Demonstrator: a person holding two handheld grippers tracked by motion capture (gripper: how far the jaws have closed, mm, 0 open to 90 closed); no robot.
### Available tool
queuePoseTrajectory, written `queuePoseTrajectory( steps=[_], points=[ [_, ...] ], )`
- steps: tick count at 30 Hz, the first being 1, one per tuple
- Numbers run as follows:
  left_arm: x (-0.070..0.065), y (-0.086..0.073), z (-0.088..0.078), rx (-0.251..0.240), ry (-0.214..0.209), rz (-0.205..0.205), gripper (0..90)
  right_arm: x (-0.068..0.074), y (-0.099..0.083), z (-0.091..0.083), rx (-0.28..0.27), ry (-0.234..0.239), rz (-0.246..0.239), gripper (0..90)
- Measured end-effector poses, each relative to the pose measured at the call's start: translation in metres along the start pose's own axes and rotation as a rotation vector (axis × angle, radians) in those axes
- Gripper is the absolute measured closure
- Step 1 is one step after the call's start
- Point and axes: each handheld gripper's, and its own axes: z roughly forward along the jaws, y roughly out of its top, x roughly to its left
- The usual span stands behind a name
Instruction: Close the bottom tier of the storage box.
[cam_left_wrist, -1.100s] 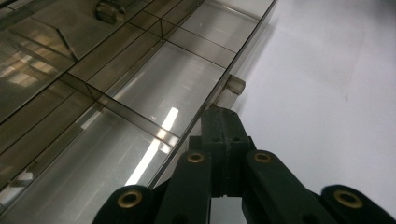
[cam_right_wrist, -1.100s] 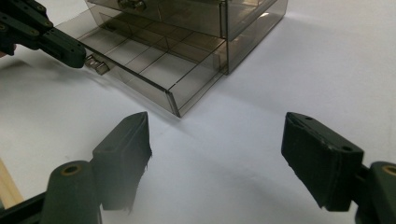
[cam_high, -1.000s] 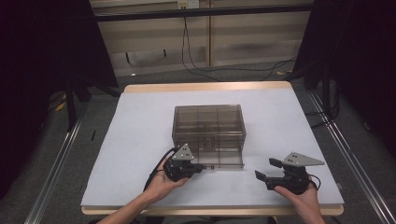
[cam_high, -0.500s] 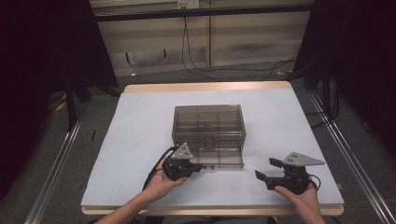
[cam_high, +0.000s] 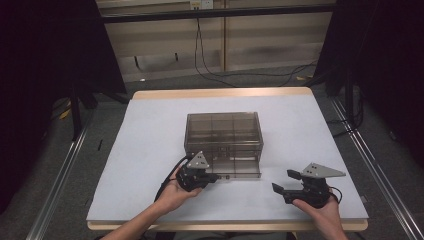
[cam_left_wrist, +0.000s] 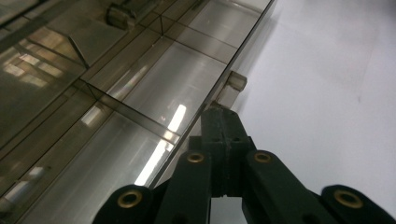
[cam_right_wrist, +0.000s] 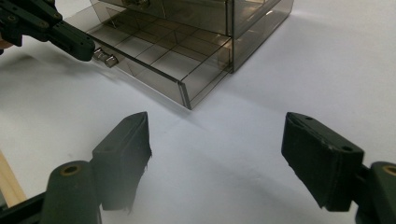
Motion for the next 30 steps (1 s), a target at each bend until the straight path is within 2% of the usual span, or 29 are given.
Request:
queuePoseTrajectory(
  steps=[2,6,8,12,13,16,19,20,21,23,25,26,30],
  points=[
    [0.0009,0.001,-0.0008,0.026,0.001,0.013,90.0,0.0001,0.0,-0.0002,-0.001,-0.002,-0.002,23.6],
    [0.004,0.0009,0.0013,0.015,0.002,0.014,90.0,-0.0001,0.0,-0.0009,0.003,-0.002,-0.004,23.6],
    [0.0044,0.0003,0.0028,-0.006,0.0,0.004,90.0,0.0002,-0.0001,-0.0013,0.001,0.0,-0.003,23.5],
    [0.0045,0.0003,0.0026,-0.004,0.001,0.005,90.0,0.0004,0.0,-0.0007,0.003,0.004,-0.011,23.5],
    [0.0039,0.0002,0.0034,-0.013,0.003,-0.006,90.0,0.0004,0.0,-0.0007,0.003,0.004,-0.011,23.5],
    [0.0044,0.0004,0.0036,-0.015,0.005,-0.008,90.0,0.0005,0.0001,-0.0006,0.004,0.006,-0.015,23.5],
    [0.0047,0.001,0.0036,-0.008,0.014,0.009,90.0,0.0005,0.0001,-0.0007,0.004,0.005,-0.012,23.6],
    [0.004,0.0008,0.0044,-0.015,0.017,-0.001,90.0,0.0006,0.0,-0.0006,0.005,0.005,-0.013,23.6],
    [0.0048,0.0016,0.0032,0.004,0.018,0.01,90.0,0.0006,0.0,-0.0006,0.005,0.005,-0.013,23.6],
    [0.0054,0.0016,0.0031,0.001,0.02,0.004,90.0,0.0006,0.0001,-0.0007,0.004,0.006,-0.013,23.6],
    [0.0055,0.0009,0.0047,-0.022,0.017,-0.015,90.0,0.0007,0.0001,-0.0007,0.005,0.006,-0.012,23.6],
    [0.007,0.0013,0.0034,0.001,0.016,0.006,90.0,0.001,0.0002,-0.0006,0.003,0.006,-0.01,23.6],
    [0.0077,0.0012,0.0038,0.0,0.021,-0.002,90.0,0.0006,0.0001,-0.0008,0.004,0.006,-0.014,23.6]
  ],
)
